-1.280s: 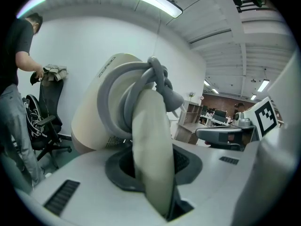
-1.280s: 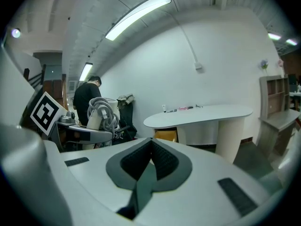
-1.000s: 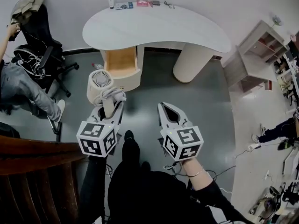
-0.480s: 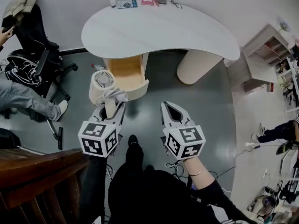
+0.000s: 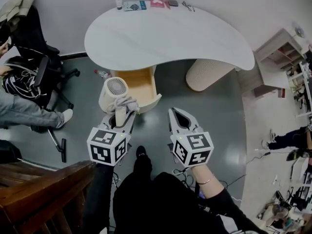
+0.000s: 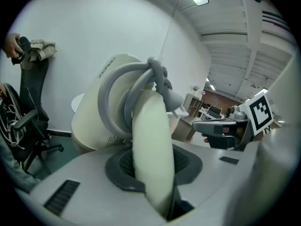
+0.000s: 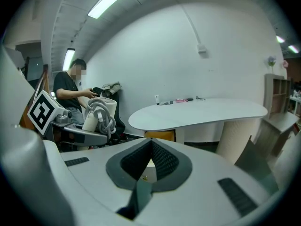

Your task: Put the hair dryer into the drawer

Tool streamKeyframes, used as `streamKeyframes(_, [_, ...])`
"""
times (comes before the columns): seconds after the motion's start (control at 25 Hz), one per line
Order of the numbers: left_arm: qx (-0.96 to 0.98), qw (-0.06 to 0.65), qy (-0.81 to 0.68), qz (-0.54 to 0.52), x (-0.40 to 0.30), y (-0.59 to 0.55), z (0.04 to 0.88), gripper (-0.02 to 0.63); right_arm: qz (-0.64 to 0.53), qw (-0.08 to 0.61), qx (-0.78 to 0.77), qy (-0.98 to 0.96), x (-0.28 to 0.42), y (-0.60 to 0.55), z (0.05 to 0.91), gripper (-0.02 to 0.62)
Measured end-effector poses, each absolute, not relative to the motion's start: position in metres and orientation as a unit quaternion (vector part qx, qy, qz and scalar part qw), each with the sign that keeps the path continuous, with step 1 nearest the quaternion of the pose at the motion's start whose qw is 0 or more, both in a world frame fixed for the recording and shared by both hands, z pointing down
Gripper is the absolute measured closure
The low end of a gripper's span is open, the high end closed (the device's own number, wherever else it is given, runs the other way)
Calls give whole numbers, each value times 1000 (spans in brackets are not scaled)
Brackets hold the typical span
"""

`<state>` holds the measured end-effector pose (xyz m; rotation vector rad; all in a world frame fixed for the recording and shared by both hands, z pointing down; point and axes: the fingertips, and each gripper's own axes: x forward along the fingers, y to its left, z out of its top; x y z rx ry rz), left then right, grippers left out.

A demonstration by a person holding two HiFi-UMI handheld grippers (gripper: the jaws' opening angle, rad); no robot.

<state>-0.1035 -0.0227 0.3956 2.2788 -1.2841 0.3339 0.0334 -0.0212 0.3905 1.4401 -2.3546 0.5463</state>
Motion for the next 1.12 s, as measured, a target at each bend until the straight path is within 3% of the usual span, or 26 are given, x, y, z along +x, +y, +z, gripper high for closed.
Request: streamKeyframes(1.12, [813, 346, -379, 275, -90, -88, 484, 508, 211, 192, 484, -827, 22, -114, 421, 594])
